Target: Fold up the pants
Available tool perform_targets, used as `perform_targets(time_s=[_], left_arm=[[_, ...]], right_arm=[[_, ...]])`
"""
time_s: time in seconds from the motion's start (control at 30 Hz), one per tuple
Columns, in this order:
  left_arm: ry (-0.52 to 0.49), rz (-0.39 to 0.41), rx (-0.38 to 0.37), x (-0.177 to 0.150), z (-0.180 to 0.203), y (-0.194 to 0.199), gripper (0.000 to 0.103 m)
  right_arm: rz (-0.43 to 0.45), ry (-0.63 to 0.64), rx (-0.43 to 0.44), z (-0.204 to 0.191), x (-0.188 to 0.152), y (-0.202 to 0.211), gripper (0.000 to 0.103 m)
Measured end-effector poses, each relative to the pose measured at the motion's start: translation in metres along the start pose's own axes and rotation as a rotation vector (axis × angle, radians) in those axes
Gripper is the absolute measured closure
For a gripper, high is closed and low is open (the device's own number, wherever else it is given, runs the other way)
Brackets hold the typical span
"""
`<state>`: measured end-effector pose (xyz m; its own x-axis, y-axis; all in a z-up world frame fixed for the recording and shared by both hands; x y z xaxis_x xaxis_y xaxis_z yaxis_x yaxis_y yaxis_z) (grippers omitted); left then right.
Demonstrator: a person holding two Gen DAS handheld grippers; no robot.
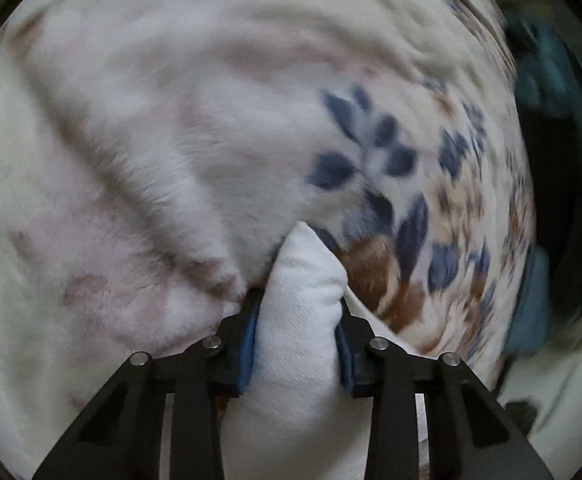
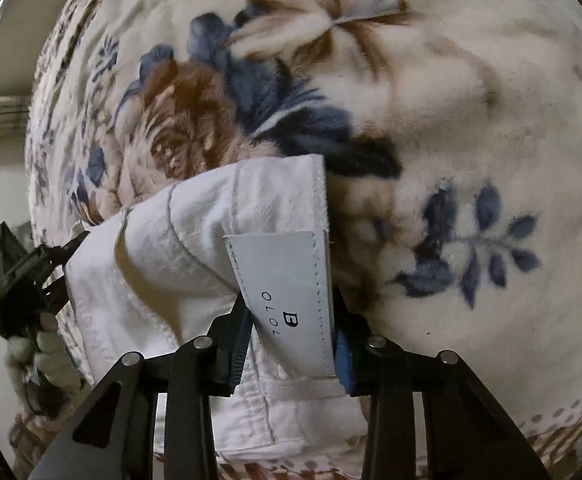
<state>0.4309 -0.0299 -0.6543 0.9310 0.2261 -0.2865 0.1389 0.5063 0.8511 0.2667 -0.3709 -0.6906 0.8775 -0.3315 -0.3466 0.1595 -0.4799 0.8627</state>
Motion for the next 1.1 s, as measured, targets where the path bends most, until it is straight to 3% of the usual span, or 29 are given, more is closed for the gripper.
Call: perform_targets(time_s=[0.13,0.2,0.3,0.43,0.5,0.6,0.67,0.77,0.8,0.93,1.0,1.07,1.1], left_arm=[[-0.081,-0.028,0.068,-0.016,0.018,0.018,0.062],[-0.135,-0.012,0.107,-0.036,0.027,0.031,0.045],[-0.188,0.017,0.158,-0.074,0.017,0.051,0.026],[-0.174,-0.012,0.198,-0.110,-0.008,0.045,0.026],[-0.119,-0.050,0.193,-0.125,-0.023,0.028,0.026],[-0.073,-0.075,0.156,-0.138,-0.035,0.017,0.026],[-0.077,-0.069,0.159,-0.145,-0.036,0.016,0.025],[-0.111,-0.055,0.191,-0.148,-0.032,0.017,0.025],[-0.119,-0.056,0.194,-0.149,-0.030,0.017,0.024],[-0.134,-0.070,0.197,-0.148,-0.029,0.011,0.018],[-0.141,-0.075,0.203,-0.147,-0.030,0.009,0.018],[-0.147,-0.081,0.191,-0.146,-0.029,0.010,0.018],[-0.149,-0.085,0.173,-0.147,-0.029,0.011,0.018]], right_arm=[[-0.051,0.016,-0.044,-0.006,0.002,0.005,0.054],[-0.044,-0.004,0.006,-0.002,-0.006,0.018,0.040],[-0.053,-0.067,0.113,0.008,-0.032,0.032,0.037],[-0.149,-0.247,0.217,0.038,-0.071,0.001,0.037],[-0.164,-0.323,0.275,0.049,-0.075,-0.018,0.037],[-0.118,-0.387,0.360,0.053,-0.073,-0.034,0.052],[-0.056,-0.344,0.302,0.044,-0.077,-0.027,0.073],[0.038,-0.236,0.246,0.027,-0.098,0.010,0.081],[0.054,-0.223,0.270,0.025,-0.108,0.024,0.081],[0.014,-0.217,0.249,0.029,-0.130,0.032,0.081],[-0.039,-0.235,0.206,0.047,-0.133,0.017,0.079],[-0.078,-0.246,0.169,0.054,-0.124,-0.003,0.051],[-0.091,-0.242,0.166,0.056,-0.122,-0.005,0.045]])
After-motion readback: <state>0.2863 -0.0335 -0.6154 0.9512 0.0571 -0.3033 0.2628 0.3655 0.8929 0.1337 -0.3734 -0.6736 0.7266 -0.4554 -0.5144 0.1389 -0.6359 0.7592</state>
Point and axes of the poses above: each gripper's, at about its wrist camera, not at the fingertips, and y roughly against the way its jaws point, z to its right, x to its top, the point moved 4 cm from there along -y, roughly the way its jaws point, and after that the axes turned 10 degrees about -z, right-handed, at the moved point
